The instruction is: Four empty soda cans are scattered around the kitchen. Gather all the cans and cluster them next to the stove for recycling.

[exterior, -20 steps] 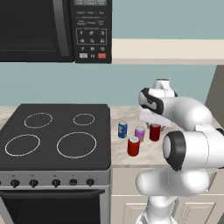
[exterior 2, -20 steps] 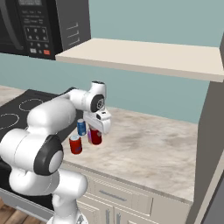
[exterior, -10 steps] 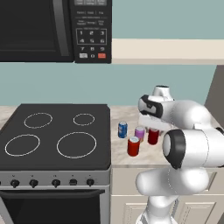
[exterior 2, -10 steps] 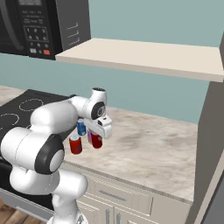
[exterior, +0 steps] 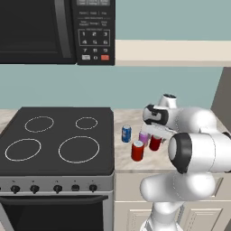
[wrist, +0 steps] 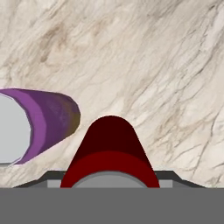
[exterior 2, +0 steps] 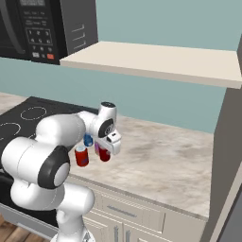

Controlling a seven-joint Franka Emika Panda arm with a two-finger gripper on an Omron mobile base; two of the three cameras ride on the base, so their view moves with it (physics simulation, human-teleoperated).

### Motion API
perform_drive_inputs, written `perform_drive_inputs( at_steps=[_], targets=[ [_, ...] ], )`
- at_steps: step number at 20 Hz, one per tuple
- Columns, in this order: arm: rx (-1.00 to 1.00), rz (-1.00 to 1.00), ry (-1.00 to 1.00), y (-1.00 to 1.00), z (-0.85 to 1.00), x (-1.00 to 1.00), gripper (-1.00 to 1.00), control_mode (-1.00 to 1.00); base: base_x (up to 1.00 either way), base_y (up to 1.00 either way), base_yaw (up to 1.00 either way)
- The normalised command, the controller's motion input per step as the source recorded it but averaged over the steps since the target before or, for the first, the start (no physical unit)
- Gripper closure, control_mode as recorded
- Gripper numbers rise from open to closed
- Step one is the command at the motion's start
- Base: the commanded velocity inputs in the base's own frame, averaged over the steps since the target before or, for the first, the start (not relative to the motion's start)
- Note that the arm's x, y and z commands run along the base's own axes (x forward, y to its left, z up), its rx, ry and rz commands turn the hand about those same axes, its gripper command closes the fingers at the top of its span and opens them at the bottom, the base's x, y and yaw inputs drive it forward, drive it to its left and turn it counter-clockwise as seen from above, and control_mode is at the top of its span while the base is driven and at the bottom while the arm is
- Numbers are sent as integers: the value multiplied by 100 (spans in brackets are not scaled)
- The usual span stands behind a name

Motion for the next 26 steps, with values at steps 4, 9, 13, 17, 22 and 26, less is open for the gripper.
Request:
perform_drive_inputs(
  at_steps=[4, 9, 13, 17, 22, 26],
  targets=[
    [4, 0, -4, 9, -17, 1, 100, -100, 0, 0, 0],
    [2, 0, 0, 10, -15, 1, 100, -100, 0, 0, 0],
    [0, 0, 0, 10, -15, 4, 100, -100, 0, 0, 0],
    [2, 0, 0, 5, -11, 3, 100, -100, 0, 0, 0],
    [5, 0, 8, 3, -2, 0, 100, -100, 0, 0, 0],
    [4, 0, 12, 4, 0, -2, 100, -100, 0, 0, 0]
  ],
)
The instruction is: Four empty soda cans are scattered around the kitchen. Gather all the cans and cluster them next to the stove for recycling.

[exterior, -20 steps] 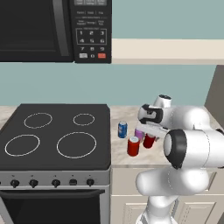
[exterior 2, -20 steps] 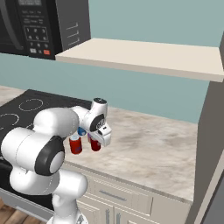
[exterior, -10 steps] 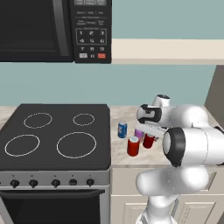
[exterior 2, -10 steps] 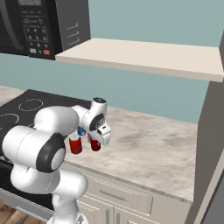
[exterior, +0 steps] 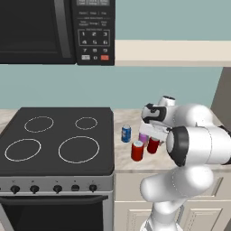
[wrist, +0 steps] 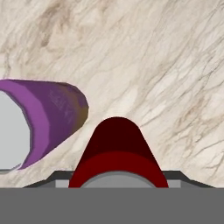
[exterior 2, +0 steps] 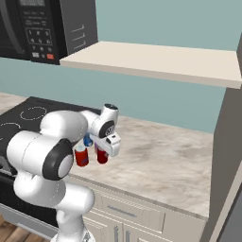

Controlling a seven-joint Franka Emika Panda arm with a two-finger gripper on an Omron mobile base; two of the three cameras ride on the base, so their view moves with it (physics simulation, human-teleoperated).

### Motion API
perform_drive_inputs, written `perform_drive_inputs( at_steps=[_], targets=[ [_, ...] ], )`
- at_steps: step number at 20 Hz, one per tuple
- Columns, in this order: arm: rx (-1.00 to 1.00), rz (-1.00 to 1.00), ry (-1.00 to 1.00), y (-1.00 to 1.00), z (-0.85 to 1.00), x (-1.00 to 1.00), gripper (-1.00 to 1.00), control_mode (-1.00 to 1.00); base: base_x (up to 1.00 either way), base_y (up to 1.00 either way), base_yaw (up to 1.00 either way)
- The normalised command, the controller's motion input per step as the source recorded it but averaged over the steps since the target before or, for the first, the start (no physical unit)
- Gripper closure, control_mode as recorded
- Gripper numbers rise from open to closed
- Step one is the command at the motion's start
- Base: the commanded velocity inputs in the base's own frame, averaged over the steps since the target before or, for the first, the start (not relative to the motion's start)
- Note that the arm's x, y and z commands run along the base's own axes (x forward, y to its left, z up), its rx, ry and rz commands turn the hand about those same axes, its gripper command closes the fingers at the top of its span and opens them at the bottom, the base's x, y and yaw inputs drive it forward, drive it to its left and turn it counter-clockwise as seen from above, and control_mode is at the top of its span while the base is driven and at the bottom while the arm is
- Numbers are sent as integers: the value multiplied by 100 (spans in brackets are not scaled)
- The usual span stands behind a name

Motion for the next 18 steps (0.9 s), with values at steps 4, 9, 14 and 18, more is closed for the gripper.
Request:
perform_drive_inputs(
  at_steps=[4, 9, 14, 18],
  targets=[
    [0, 0, 16, 6, 0, -4, 100, -100, 0, 0, 0],
    [0, 0, 10, 5, -5, -5, 100, -100, 0, 0, 0],
    [0, 0, 3, 3, -14, -3, 100, -100, 0, 0, 0],
    [0, 0, 2, 4, -16, -6, 100, -100, 0, 0, 0]
  ],
)
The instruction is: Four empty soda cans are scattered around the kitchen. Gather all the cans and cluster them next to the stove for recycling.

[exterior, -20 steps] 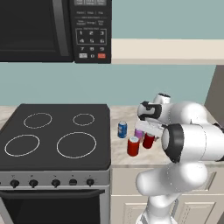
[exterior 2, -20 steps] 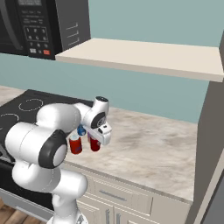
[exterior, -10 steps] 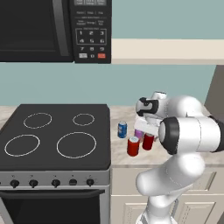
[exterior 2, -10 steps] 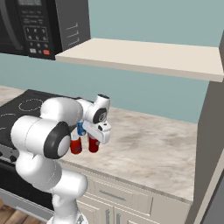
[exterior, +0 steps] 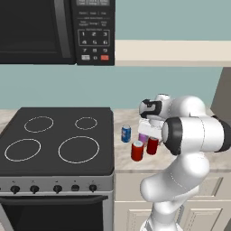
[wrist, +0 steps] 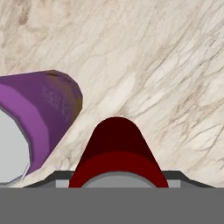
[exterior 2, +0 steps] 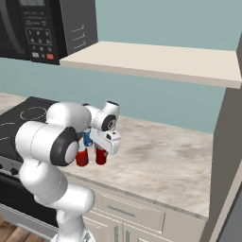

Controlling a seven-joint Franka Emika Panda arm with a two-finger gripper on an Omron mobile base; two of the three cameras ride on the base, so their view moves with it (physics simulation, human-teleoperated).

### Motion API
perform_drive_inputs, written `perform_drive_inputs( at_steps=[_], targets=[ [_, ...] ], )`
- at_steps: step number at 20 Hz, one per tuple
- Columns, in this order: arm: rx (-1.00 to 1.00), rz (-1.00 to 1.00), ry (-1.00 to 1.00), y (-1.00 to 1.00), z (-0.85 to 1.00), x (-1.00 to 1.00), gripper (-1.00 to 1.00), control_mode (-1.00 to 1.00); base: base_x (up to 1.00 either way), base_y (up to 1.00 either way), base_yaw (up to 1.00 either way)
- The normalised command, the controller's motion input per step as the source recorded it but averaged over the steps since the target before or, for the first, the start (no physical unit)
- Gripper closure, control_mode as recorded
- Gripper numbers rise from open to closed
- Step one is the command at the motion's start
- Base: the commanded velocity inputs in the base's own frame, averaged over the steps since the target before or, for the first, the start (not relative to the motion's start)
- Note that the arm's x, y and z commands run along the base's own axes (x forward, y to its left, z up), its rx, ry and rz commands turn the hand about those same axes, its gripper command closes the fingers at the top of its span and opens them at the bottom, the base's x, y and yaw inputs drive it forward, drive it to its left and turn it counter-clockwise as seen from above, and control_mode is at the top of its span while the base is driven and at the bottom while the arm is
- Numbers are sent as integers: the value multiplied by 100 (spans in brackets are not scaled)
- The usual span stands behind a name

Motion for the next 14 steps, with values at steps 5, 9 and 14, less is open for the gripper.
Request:
perform_drive_inputs(
  at_steps=[5, 9, 14],
  targets=[
    [0, 0, 4, 5, -16, -10, 100, -100, 0, 0, 0],
    [0, 0, 7, 9, -16, -13, 100, -100, 0, 0, 0],
    [0, 0, 7, 10, -17, -13, -100, -100, 0, 0, 0]
  ],
)
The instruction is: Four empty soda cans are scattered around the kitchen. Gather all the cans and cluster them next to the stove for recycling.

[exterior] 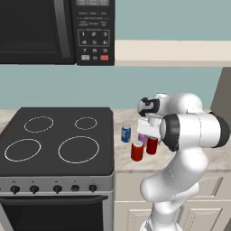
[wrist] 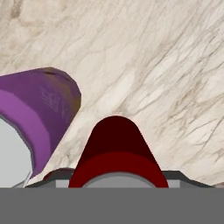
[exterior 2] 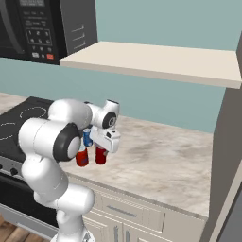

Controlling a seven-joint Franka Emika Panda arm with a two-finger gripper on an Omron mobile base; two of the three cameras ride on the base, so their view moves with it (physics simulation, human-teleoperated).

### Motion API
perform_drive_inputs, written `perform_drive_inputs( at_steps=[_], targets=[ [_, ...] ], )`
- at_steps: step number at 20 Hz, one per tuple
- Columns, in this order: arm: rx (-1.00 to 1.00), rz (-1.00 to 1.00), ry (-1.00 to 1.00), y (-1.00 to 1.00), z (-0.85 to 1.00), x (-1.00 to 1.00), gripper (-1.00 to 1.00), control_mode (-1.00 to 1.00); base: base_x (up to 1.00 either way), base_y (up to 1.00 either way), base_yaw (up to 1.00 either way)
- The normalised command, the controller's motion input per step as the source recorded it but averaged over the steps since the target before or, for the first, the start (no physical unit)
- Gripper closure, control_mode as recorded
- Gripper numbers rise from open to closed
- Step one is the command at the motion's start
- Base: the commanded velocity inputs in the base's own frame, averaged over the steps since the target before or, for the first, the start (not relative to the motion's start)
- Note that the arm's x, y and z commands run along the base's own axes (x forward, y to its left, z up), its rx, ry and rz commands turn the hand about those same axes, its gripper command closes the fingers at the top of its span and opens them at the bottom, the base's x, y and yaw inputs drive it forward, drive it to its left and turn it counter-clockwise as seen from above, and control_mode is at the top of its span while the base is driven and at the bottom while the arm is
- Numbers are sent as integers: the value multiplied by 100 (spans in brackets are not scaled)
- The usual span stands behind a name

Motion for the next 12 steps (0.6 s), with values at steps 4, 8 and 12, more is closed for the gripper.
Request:
perform_drive_inputs(
  at_steps=[4, 8, 12],
  targets=[
    [0, 0, 9, 8, -15, -17, -100, -100, 0, 0, 0],
    [0, 0, 8, 6, -7, -17, -100, -100, 0, 0, 0],
    [0, 0, 5, 3, -1, -17, -100, -100, 0, 0, 0]
  ],
)
